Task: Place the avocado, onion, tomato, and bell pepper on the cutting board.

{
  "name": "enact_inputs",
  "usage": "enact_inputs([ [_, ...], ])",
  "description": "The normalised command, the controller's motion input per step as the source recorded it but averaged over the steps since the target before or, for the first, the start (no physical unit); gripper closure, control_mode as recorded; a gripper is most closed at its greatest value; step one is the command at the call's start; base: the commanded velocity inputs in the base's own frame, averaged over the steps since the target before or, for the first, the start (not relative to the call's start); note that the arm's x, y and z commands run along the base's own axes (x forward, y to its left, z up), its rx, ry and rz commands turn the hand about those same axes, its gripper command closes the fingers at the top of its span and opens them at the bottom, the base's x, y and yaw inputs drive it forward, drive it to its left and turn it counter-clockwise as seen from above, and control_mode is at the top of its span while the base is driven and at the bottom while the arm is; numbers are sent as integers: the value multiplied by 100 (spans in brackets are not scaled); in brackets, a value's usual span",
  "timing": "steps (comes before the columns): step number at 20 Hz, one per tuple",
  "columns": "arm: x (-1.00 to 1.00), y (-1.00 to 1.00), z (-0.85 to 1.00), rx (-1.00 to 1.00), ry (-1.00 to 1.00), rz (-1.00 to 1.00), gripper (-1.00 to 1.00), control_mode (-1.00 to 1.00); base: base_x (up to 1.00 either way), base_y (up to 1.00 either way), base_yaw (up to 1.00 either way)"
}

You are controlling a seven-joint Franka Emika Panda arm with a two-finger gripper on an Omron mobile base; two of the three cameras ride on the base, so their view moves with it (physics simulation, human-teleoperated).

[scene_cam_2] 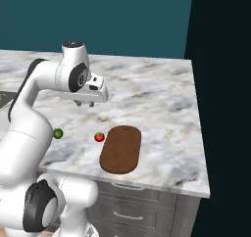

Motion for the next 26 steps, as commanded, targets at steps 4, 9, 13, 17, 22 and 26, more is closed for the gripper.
enact_inputs([
  [4, 4, 0, 0, 0, 0, 0, -100, -100, 0, 0, 0],
  [9, 39, 10, -15, 0, 2, 0, -100, -100, 0, 0, 0],
  [13, 46, -2, -40, -7, 5, 0, -100, -100, 0, 0, 0],
  [17, 62, -3, -56, -4, 4, 12, -100, -100, 0, 0, 0],
  [22, 17, -2, -51, 0, 9, 41, -100, -100, 0, 0, 0],
  [26, 0, 7, -40, -6, 8, 48, -100, -100, 0, 0, 0],
])
